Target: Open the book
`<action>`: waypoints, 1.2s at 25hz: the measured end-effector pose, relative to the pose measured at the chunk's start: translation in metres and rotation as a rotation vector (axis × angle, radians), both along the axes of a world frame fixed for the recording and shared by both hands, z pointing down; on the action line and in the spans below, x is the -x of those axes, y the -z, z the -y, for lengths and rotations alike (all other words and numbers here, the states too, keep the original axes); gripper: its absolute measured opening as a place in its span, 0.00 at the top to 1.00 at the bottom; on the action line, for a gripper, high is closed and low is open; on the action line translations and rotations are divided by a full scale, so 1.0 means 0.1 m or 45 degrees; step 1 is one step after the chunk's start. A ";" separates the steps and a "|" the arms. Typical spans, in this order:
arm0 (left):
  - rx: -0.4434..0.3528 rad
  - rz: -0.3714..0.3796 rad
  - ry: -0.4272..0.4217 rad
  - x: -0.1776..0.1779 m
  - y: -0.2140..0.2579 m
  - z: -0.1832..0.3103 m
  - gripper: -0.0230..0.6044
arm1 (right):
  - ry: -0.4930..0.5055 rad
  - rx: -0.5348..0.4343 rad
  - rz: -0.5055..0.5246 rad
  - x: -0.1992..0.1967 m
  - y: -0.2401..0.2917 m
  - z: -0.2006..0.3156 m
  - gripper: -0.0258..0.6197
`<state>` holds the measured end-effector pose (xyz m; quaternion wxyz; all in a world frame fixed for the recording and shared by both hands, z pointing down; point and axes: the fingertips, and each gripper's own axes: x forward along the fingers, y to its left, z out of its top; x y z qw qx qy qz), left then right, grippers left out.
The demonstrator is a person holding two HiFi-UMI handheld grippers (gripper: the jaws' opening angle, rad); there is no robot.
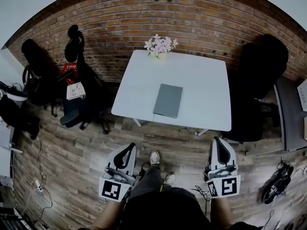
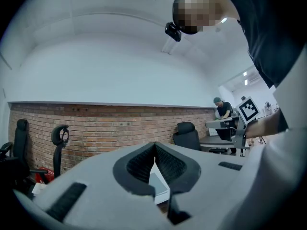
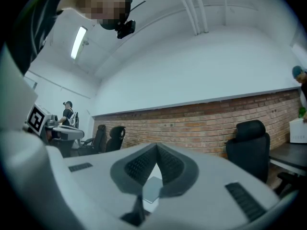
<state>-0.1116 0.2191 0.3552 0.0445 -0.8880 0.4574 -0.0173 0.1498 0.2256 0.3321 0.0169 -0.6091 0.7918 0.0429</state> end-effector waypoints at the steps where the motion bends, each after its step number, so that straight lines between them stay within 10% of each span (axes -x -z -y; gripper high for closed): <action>1: 0.004 -0.009 -0.007 -0.01 -0.02 0.05 0.93 | -0.007 0.004 -0.002 -0.01 -0.01 0.03 0.94; 30: 0.150 -0.011 -0.397 -0.50 -0.50 2.88 0.92 | -0.190 0.114 -0.096 0.11 0.04 2.34 0.94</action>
